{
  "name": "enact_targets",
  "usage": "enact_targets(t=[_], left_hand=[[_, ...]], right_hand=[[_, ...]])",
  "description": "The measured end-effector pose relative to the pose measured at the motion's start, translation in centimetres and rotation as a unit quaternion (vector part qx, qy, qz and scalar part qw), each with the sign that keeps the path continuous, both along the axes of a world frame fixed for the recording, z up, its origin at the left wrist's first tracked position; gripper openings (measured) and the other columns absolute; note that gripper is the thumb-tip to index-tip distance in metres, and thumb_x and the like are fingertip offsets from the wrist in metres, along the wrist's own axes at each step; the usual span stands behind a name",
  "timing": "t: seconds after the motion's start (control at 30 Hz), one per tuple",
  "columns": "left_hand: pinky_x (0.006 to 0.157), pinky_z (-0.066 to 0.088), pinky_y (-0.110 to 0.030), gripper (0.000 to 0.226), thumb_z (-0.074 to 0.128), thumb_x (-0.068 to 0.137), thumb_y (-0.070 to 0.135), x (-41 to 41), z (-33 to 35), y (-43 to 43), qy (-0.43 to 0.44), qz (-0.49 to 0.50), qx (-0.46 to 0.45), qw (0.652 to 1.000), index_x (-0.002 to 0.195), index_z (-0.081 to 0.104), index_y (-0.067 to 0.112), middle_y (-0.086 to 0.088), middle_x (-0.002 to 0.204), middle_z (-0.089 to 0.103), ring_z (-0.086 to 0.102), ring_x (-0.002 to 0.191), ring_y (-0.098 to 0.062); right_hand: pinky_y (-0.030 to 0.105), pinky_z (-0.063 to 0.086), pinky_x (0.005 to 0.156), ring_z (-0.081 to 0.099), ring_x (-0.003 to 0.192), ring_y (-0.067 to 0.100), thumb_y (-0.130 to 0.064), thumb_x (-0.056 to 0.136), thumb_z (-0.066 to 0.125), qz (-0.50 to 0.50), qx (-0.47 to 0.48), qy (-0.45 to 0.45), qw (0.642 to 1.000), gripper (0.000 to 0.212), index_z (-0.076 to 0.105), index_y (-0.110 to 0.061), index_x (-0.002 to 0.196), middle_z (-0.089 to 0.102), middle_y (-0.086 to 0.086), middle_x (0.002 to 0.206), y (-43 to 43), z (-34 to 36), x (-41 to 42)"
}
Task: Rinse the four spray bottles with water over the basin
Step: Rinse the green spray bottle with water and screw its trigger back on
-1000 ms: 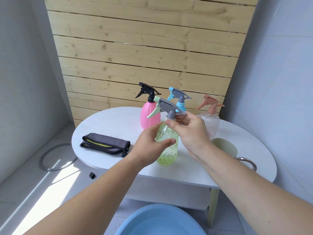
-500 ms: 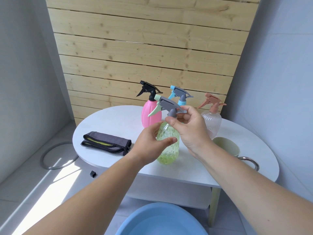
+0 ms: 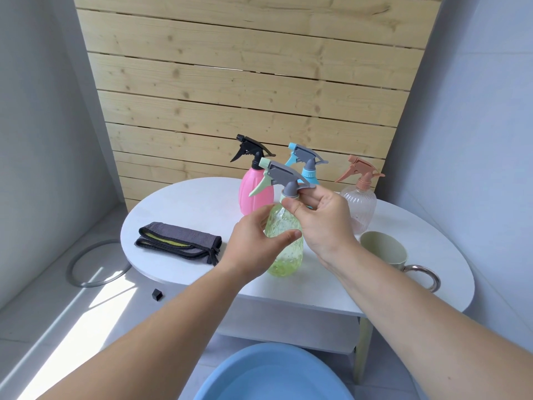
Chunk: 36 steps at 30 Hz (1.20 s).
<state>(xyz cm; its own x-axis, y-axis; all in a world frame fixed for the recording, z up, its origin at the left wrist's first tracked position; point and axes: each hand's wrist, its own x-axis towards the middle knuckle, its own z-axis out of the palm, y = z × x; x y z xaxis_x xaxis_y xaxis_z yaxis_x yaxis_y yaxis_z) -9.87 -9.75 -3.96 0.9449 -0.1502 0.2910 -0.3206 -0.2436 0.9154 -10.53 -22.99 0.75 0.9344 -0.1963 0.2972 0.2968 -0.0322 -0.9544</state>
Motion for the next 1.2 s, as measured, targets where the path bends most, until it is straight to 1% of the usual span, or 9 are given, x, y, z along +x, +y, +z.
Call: enact_targets(t=[0.3,0.53,0.73,0.83,0.9,0.97,1.03,1.1,1.2], left_hand=[[0.105,0.054,-0.037,0.07,0.092,0.077,0.024,0.0,-0.2,0.5,0.033,-0.023,0.005,0.999,0.139,0.058,0.032,0.013,0.126,0.07,0.064,0.122,-0.007],[0.086,0.051,-0.007,0.056,0.092,0.077,0.02,0.5,2.3,3.1,0.004,0.0,0.007,1.0,0.128,0.068,0.026,0.015,0.11,0.077,0.068,0.102,0.01],[0.09,0.061,-0.034,0.051,0.088,0.081,0.012,4.0,6.5,8.9,0.02,0.026,-0.028,0.999,0.125,0.068,0.026,0.01,0.111,0.079,0.075,0.103,-0.005],[0.086,0.061,-0.031,0.052,0.087,0.081,0.007,6.0,7.4,11.1,0.038,0.043,-0.036,0.998,0.121,0.065,0.031,0.013,0.109,0.076,0.074,0.102,-0.006],[0.076,0.058,-0.026,0.054,0.086,0.082,0.006,7.6,7.3,12.5,0.051,0.048,-0.048,0.996,0.12,0.06,0.034,0.019,0.102,0.071,0.07,0.096,0.0],[0.071,0.055,-0.025,0.057,0.086,0.082,0.006,9.2,6.8,13.5,0.072,0.055,-0.069,0.994,0.12,0.055,0.036,0.022,0.099,0.067,0.069,0.093,-0.001],[0.079,0.058,-0.035,0.062,0.087,0.081,0.007,10.6,5.9,14.2,0.098,0.065,-0.092,0.989,0.128,0.056,0.034,0.018,0.105,0.069,0.072,0.102,-0.012],[0.089,0.06,-0.045,0.065,0.088,0.08,0.005,11.7,4.9,14.5,0.112,0.074,-0.105,0.985,0.133,0.058,0.027,0.015,0.109,0.071,0.073,0.107,-0.019],[0.078,0.059,-0.035,0.071,0.087,0.079,0.004,13.3,3.4,14.5,0.112,0.078,-0.117,0.984,0.141,0.057,0.02,0.01,0.112,0.073,0.074,0.106,-0.019]], right_hand=[[0.028,0.055,0.091,0.073,0.093,0.011,-0.002,0.08,0.079,0.028,0.014,0.014,0.999,0.021,0.073,-0.018,0.092,0.078,-0.001,0.095,-0.6,0.3,-0.2],[0.032,0.054,0.096,0.072,0.089,0.01,-0.001,0.081,0.078,0.076,0.011,0.004,0.997,0.018,0.074,-0.016,0.091,0.078,-0.003,0.091,1.3,3.0,0.9],[0.032,0.05,0.099,0.065,0.109,0.006,-0.033,0.089,0.073,0.081,-0.04,0.072,0.993,0.03,0.069,-0.023,0.118,0.071,-0.01,0.113,5.5,5.5,4.7],[0.032,0.049,0.086,0.06,0.103,0.016,-0.041,0.096,0.06,0.095,-0.029,0.157,0.983,0.014,0.068,-0.029,0.099,0.066,-0.011,0.111,6.6,3.5,6.0],[0.031,0.044,0.079,0.051,0.093,0.021,-0.042,0.101,0.05,0.116,-0.006,0.204,0.972,0.018,0.06,-0.027,0.106,0.058,-0.001,0.11,8.0,1.9,6.8],[0.037,0.046,0.097,0.055,0.108,0.024,-0.049,0.104,0.039,0.134,-0.008,0.246,0.96,0.039,0.055,-0.026,0.13,0.057,0.002,0.128,9.2,0.3,7.6],[0.041,0.04,0.11,0.049,0.129,0.028,-0.052,0.105,0.031,0.149,-0.002,0.272,0.951,0.052,0.047,-0.023,0.144,0.049,0.005,0.146,10.4,-1.2,8.4],[0.041,0.037,0.112,0.043,0.138,0.029,-0.053,0.105,0.027,0.161,0.008,0.281,0.946,0.056,0.04,-0.023,0.15,0.041,0.004,0.155,11.3,-2.2,9.3],[0.039,0.036,0.112,0.043,0.138,0.027,-0.053,0.106,0.025,0.167,0.023,0.279,0.945,0.056,0.035,-0.025,0.152,0.041,0.0,0.154,12.4,-3.0,10.8]])
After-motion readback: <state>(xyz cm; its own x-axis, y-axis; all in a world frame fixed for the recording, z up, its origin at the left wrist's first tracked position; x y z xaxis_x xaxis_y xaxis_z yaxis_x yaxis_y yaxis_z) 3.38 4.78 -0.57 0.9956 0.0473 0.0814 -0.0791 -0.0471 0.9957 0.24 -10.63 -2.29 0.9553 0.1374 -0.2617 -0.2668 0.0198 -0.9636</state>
